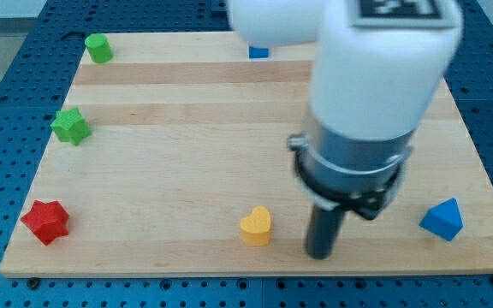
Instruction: Push yellow heart to the center
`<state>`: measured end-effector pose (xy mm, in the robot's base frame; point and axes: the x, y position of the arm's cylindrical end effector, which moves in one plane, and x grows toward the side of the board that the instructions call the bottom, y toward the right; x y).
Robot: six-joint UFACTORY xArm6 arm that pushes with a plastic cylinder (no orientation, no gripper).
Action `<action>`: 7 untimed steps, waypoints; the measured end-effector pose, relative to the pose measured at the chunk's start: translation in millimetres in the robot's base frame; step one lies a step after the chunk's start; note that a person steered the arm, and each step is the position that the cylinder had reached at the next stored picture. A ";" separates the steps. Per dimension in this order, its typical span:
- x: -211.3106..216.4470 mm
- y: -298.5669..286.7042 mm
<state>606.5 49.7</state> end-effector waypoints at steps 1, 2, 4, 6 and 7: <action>-14.1 -65.2; -67.2 -91.0; -105.1 -114.3; -118.0 -160.7; -120.8 -126.2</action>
<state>485.8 -76.5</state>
